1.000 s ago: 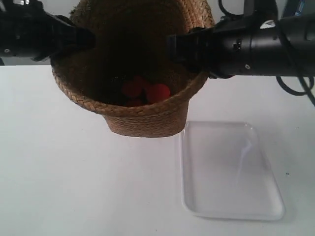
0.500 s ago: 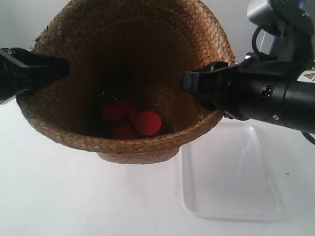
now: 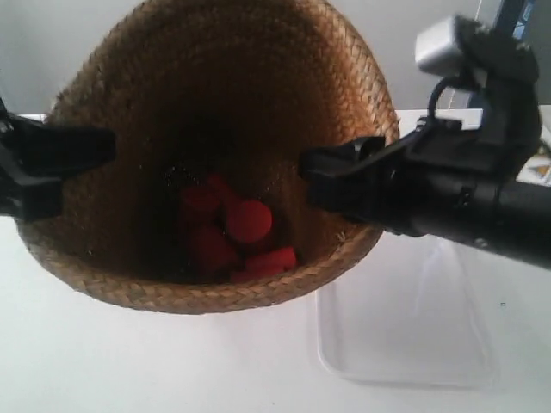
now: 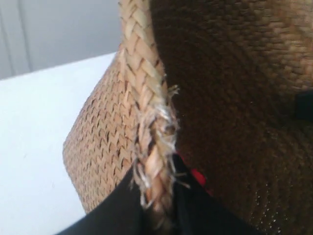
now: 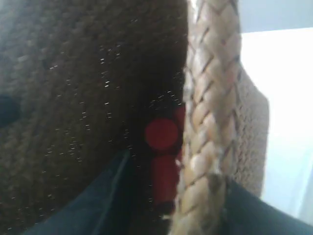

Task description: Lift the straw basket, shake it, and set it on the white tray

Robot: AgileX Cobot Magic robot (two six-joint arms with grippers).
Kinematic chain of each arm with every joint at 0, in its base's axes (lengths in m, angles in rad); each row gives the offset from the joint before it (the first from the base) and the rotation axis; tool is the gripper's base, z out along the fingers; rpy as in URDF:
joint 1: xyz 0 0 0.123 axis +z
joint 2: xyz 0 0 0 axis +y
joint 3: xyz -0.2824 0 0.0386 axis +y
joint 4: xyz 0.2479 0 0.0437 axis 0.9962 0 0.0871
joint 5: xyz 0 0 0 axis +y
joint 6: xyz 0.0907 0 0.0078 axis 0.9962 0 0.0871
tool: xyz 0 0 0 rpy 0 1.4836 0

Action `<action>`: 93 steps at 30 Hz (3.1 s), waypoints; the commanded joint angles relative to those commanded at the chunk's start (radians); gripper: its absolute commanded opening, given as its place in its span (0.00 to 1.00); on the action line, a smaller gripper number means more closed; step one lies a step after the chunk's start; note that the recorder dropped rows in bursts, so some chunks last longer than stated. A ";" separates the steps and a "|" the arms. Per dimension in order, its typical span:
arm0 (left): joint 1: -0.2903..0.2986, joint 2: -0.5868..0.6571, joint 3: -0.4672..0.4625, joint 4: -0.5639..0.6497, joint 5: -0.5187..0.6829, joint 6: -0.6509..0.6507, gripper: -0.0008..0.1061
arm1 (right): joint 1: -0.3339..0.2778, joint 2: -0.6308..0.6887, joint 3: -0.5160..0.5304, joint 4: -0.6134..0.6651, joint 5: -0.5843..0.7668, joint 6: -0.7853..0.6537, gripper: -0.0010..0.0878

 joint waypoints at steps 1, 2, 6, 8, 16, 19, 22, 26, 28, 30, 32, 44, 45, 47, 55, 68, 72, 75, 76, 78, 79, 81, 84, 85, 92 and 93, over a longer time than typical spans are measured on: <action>0.000 0.000 0.019 -0.006 -0.032 0.002 0.01 | 0.007 0.000 0.021 -0.010 -0.032 -0.003 0.01; 0.000 0.020 0.053 -0.015 -0.095 0.002 0.01 | 0.009 0.015 0.058 -0.025 -0.123 -0.008 0.01; 0.002 0.094 0.101 -0.036 -0.222 -0.026 0.01 | -0.002 0.098 0.138 -0.021 -0.477 0.002 0.01; 0.002 0.043 0.045 -0.032 -0.076 -0.024 0.01 | 0.013 0.047 0.093 -0.029 -0.319 0.035 0.01; 0.002 0.098 0.129 -0.208 -0.213 0.043 0.01 | 0.076 0.065 0.228 -0.018 -0.592 0.005 0.01; 0.002 0.083 0.079 -0.208 -0.060 0.050 0.01 | 0.092 0.059 0.173 -0.035 -0.468 0.057 0.01; 0.002 0.011 0.003 -0.209 0.088 0.159 0.01 | 0.128 -0.035 0.102 -0.037 -0.255 0.034 0.01; 0.002 0.069 0.096 -0.290 -0.177 0.296 0.01 | 0.137 0.011 0.203 0.005 -0.525 -0.034 0.01; 0.002 0.133 0.128 -0.340 -0.289 0.296 0.01 | 0.134 0.109 0.236 0.113 -0.701 -0.119 0.01; 0.002 0.097 0.096 -0.319 -0.166 0.296 0.01 | 0.137 0.107 0.193 0.201 -0.592 -0.151 0.01; 0.002 0.024 0.040 -0.304 -0.023 0.296 0.01 | 0.149 0.033 0.138 0.198 -0.386 -0.166 0.01; 0.002 -0.039 0.028 -0.331 0.006 0.279 0.01 | 0.127 0.054 0.055 0.551 -0.217 -0.451 0.01; 0.002 -0.063 0.013 -0.340 0.029 0.279 0.01 | 0.137 0.026 0.030 0.551 -0.180 -0.451 0.01; 0.002 -0.070 0.028 -0.335 0.016 0.283 0.01 | 0.139 0.018 0.033 0.532 -0.263 -0.487 0.01; 0.002 0.009 0.049 -0.324 -0.031 0.291 0.01 | 0.098 0.102 0.016 1.084 -0.351 -1.174 0.01; 0.002 0.103 0.058 -0.292 -0.059 0.281 0.01 | 0.149 0.248 -0.002 1.084 -0.822 -1.637 0.01; 0.002 0.103 0.055 -0.291 -0.055 0.283 0.01 | 0.146 0.259 0.014 1.084 -0.846 -1.687 0.01; 0.002 0.103 0.055 -0.291 -0.040 0.283 0.01 | 0.146 0.259 0.014 1.084 -0.837 -1.751 0.01; 0.002 0.103 0.055 -0.291 -0.040 0.283 0.01 | 0.146 0.259 0.012 1.084 -0.824 -1.763 0.01; 0.002 0.103 0.055 -0.291 -0.040 0.283 0.01 | 0.146 0.259 0.012 1.084 -0.769 -1.763 0.01; 0.002 0.103 0.055 -0.293 -0.040 0.281 0.01 | 0.146 0.259 0.012 1.084 -0.723 -1.756 0.01; 0.002 0.103 0.055 -0.299 -0.043 0.279 0.01 | 0.146 0.259 0.012 1.084 -0.638 -1.721 0.01; 0.002 0.103 0.055 -0.299 -0.056 0.270 0.01 | 0.146 0.259 0.012 1.084 -0.620 -1.635 0.01; 0.002 0.103 0.055 -0.296 -0.054 0.272 0.01 | 0.146 0.259 0.012 1.084 -0.628 -1.617 0.01; 0.002 0.103 0.055 -0.294 -0.054 0.287 0.01 | 0.146 0.248 0.012 1.084 -0.552 -1.617 0.01; 0.002 0.103 0.055 -0.294 -0.054 0.287 0.01 | 0.146 0.248 0.012 1.084 -0.552 -1.617 0.01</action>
